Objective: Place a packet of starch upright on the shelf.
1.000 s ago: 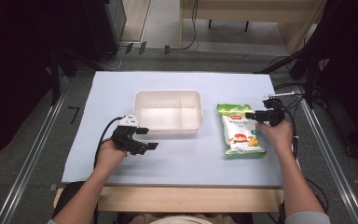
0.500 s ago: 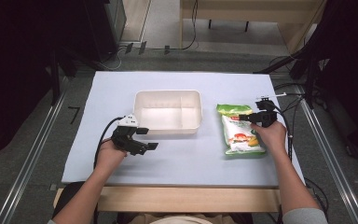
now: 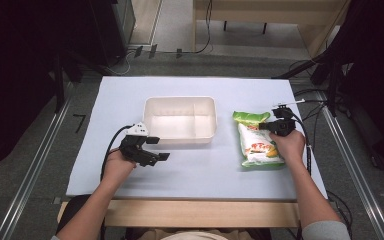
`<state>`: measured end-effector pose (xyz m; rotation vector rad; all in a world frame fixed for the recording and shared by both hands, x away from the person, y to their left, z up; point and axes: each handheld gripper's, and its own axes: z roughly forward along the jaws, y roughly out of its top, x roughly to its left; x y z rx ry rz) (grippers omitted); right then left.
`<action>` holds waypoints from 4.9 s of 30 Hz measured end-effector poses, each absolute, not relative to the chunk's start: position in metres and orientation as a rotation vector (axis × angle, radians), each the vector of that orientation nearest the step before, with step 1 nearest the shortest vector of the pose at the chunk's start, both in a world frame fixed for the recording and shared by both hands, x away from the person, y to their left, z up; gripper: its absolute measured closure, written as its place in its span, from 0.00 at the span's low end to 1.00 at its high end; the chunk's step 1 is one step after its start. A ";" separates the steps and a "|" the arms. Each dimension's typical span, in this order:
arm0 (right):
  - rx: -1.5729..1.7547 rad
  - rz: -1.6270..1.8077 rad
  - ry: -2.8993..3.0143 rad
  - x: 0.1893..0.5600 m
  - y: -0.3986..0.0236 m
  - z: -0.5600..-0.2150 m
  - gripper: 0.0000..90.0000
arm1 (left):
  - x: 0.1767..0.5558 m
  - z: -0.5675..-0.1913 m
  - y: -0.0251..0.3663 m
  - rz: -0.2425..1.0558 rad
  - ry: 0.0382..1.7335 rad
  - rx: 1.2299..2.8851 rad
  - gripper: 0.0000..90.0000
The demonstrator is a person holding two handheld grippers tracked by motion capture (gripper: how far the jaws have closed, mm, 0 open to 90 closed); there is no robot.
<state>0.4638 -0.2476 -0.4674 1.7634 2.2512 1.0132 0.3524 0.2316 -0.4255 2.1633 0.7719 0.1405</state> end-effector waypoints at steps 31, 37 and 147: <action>1.425 1.250 2.183 0.417 -0.242 -0.366 1.00 | 0.349 -0.425 0.238 0.146 0.790 2.143 0.25; 1.354 1.274 2.177 0.410 -0.232 -0.346 1.00 | 0.348 -0.425 0.241 0.149 0.803 2.140 0.25; 1.000 1.316 2.479 0.505 0.067 -0.262 1.00 | 0.347 -0.425 0.240 0.126 0.778 2.115 0.25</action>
